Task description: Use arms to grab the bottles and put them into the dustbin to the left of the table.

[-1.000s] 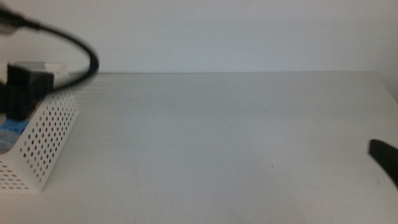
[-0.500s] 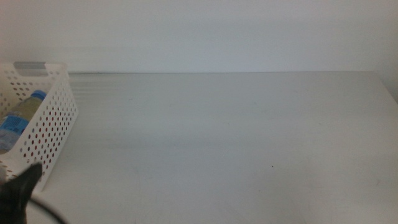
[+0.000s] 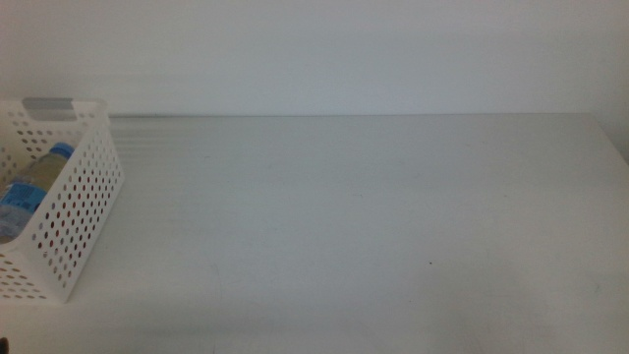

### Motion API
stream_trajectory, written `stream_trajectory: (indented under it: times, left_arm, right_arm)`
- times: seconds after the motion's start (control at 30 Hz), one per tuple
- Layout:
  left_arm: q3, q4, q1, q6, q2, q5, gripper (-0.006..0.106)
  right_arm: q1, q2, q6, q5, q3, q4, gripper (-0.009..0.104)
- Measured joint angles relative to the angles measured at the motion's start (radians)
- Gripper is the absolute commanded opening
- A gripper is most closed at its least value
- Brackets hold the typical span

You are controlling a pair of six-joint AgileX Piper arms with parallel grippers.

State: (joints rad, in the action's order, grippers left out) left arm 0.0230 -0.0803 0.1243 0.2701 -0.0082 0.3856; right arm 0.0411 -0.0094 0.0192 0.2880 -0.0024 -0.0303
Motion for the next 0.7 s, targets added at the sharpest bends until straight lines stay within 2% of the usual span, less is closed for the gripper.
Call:
stream_trajectory:
  times: [0.7]
  left_arm:
    - [0.007,-0.007,-0.134,0.000,-0.005,-0.034,0.082]
  right_arm:
    - [0.000,-0.001,0.000,-0.002,0.002,0.000,0.076]
